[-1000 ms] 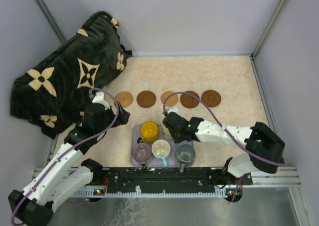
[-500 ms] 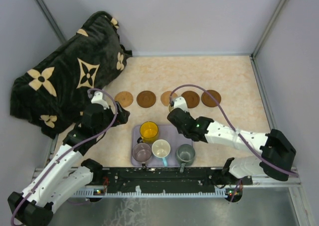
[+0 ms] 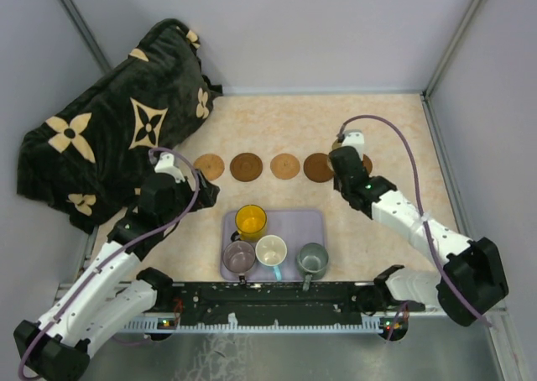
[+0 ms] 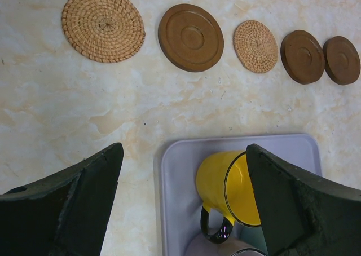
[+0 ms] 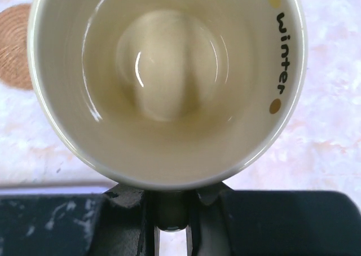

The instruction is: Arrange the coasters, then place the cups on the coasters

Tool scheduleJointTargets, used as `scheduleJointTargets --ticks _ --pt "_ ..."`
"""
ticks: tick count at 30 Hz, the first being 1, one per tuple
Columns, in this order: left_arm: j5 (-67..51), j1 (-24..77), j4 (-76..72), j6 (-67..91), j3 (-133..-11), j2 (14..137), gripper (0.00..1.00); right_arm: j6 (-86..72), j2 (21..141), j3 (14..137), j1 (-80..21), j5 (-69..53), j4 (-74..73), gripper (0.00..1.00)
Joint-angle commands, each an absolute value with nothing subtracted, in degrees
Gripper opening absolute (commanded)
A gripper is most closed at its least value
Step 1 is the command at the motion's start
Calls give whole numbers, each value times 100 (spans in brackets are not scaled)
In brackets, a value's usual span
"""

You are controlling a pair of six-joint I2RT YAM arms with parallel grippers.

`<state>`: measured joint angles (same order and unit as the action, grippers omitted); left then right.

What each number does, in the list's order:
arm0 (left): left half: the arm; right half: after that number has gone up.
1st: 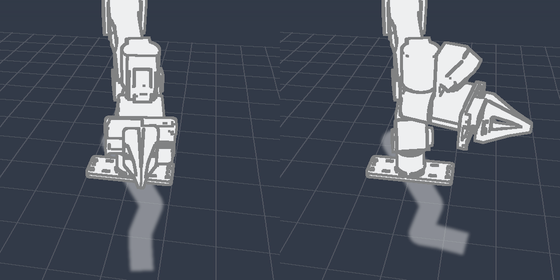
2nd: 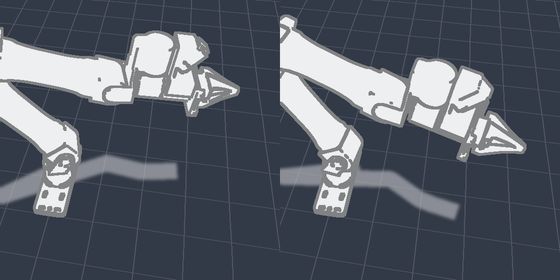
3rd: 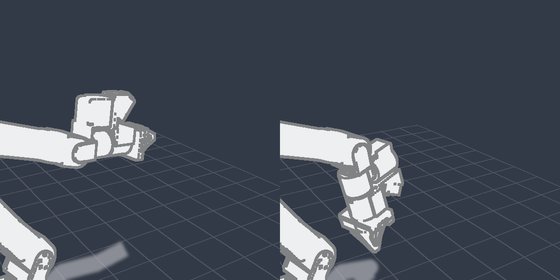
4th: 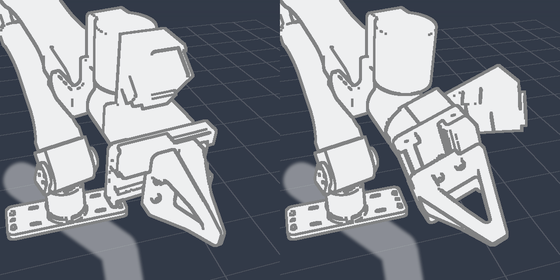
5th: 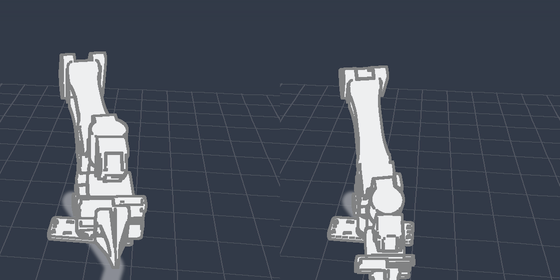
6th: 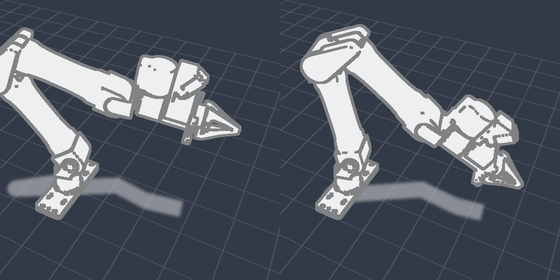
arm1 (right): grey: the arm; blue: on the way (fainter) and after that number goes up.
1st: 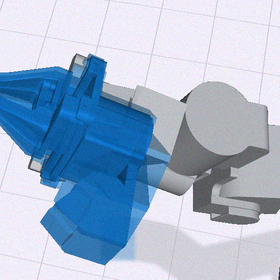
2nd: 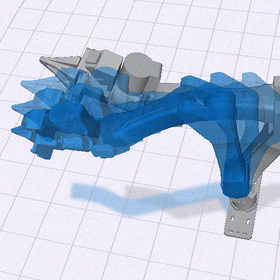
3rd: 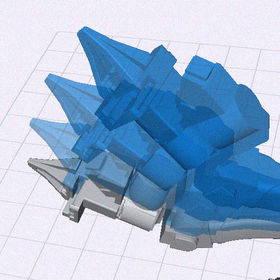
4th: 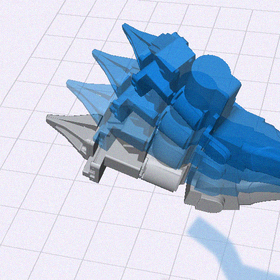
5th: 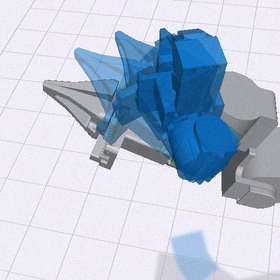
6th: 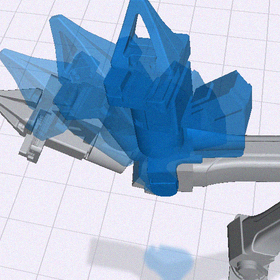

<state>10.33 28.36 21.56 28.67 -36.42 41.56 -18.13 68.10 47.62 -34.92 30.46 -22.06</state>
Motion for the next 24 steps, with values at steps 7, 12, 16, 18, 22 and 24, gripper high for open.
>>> scheduleJointTargets --ticks 7,12,16,18,22,24 --pt "1061 2861 1757 2739 -3586 4350 96 -1188 7203 4930 -2025 2290 -489 0" --pt "1138 2848 1650 2693 -3604 4509 95 -1178 7850 5097 -1779 2137 -125 0" --pt "1141 2854 1620 2647 -3653 4681 96 -1229 8307 5440 -1684 2137 -236 0" --pt "1151 2854 1602 2639 -3657 4729 95 -1231 8490 5616 -1672 2202 -377 0" --pt "1128 2852 1519 2644 -3613 4756 95 -1127 8703 5721 -1653 2322 -363 0" --pt "1100 2850 1487 2653 -3596 4752 95 -1089 8741 5686 -1625 2341 -295 0"
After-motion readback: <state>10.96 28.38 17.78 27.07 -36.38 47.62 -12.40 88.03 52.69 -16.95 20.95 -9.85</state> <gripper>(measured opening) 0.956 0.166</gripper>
